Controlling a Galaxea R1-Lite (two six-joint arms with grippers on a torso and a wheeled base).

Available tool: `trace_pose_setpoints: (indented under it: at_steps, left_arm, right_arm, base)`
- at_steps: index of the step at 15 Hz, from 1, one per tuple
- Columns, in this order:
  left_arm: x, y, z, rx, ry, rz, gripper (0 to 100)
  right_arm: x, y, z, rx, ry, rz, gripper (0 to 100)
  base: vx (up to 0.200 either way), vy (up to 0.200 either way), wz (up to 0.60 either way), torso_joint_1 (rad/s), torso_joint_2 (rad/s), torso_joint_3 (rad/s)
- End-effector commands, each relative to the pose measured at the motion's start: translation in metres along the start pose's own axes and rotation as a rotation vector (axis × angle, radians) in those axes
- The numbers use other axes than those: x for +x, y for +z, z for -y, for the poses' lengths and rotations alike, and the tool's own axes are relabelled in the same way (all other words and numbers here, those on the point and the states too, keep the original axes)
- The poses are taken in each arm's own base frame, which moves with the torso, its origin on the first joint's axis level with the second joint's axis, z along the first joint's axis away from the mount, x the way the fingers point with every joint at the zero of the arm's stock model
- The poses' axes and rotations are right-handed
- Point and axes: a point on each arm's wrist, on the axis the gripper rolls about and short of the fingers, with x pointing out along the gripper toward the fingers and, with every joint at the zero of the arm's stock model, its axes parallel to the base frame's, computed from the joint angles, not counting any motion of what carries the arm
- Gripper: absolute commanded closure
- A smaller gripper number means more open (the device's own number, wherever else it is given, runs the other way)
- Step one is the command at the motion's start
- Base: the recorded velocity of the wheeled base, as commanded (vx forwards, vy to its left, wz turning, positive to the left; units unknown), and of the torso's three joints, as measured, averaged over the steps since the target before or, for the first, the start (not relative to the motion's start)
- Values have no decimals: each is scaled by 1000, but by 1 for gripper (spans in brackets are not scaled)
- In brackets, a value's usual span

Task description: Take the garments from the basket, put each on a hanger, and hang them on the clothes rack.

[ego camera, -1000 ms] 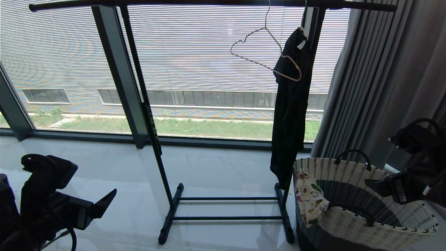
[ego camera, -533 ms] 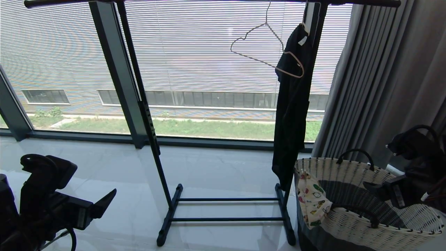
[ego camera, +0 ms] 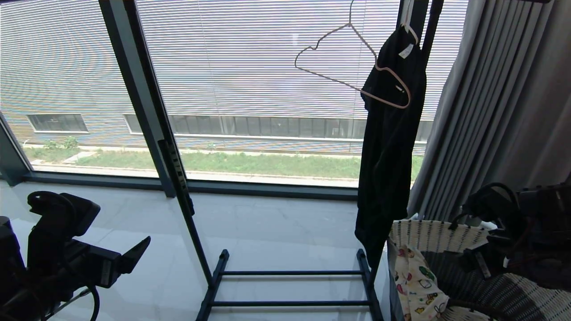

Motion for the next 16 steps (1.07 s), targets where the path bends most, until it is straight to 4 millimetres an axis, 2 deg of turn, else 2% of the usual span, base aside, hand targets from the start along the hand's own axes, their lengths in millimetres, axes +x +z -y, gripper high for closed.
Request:
trace_pose_setpoints:
  at_steps: [1,4,7,9,11,13,16]
  left_arm:
    - [1,0,0,2,0,-4,0]
    - [-1,1,0,1,3,4,0]
    - [0,3,-1,2,5,12,0]
    - [1,2,-1,2,2,8,0]
    - [1,2,-1,2,2,8,0]
    - [1,1,0,2,-1,3,0]
    - [3,2,3,10,-20,-1,0]
  right_arm:
    - [40,-10,-12,-71,32,-107,0]
    - [76,-23,-23,-96,91,-219,0]
    - [120,-20,-32,-67,82,-202,0]
    - [143,-16,-31,-54,69,-203,0]
    - [171,-9,-19,-19,33,-195,0]
    - [189,-7,-9,1,4,-192,0]
    - [200,-15,-6,3,0,-223,0]
  base:
    - [0,0,0,0,0,0]
    - [0,0,0,0,0,0]
    - [0,0,0,0,0,0]
    - [0,0,0,0,0,0]
    - [0,0,0,0,0,0]
    - [0,0,0,0,0,0]
    - [0,0,0,0,0,0]
